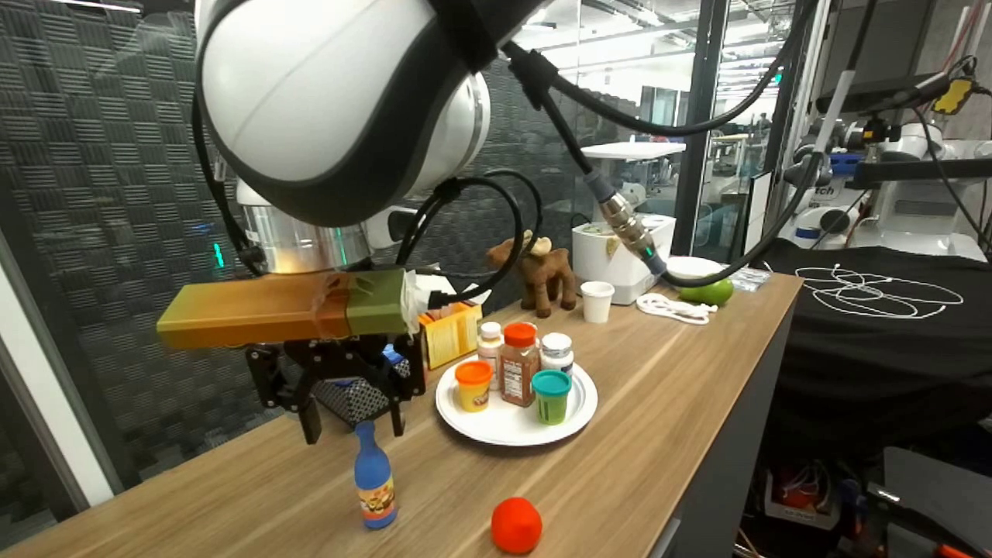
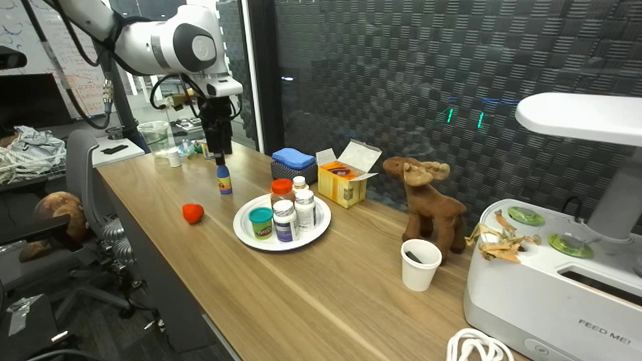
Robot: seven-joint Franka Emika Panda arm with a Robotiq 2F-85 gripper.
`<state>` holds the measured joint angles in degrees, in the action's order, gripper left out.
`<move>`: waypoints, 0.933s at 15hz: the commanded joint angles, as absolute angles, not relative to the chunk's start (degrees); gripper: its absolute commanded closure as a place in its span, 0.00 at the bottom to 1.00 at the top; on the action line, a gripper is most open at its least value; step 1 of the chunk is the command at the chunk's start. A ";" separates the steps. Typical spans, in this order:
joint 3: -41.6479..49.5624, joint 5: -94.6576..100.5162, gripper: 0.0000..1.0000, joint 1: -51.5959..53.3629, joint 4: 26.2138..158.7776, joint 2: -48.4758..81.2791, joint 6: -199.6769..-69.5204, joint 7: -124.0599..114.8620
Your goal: Pick up all the objects surrounding the white plate and arrange them on the plate
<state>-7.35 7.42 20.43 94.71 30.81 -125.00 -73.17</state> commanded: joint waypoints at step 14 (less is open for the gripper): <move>-5.51 8.05 0.95 22.57 95.09 28.38 -124.13 -74.82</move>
